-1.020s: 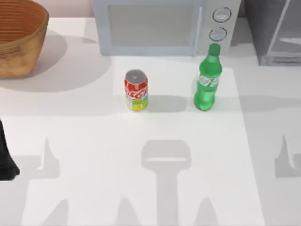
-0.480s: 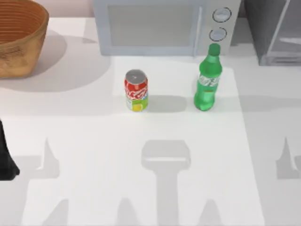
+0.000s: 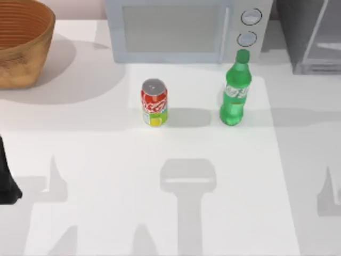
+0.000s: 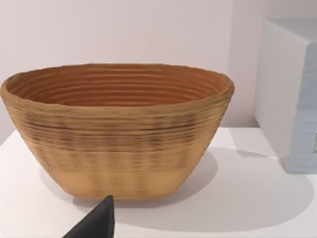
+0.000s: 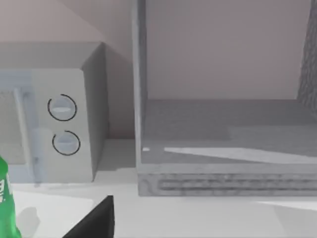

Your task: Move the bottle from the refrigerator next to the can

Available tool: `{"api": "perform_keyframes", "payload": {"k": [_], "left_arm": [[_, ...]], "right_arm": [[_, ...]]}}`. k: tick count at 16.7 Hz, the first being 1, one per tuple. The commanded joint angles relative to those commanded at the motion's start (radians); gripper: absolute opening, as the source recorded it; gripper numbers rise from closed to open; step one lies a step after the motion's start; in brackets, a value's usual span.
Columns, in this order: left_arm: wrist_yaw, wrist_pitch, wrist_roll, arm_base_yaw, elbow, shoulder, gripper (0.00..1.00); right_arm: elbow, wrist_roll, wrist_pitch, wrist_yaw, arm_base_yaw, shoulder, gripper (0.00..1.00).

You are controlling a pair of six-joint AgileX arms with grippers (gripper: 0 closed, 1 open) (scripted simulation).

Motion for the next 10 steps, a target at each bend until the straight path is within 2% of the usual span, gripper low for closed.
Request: {"api": "perform_keyframes", "payload": {"k": [6,10], "left_arm": [[0.000,0.000,0.000,0.000,0.000,0.000,1.00],[0.000,0.000,0.000,0.000,0.000,0.000,1.00]], "right_arm": [[0.225,-0.001,-0.552,-0.005,0.001,-0.277,1.00],[0.351,-0.006,-0.848,-0.005,0.000,-0.430,1.00]]}}
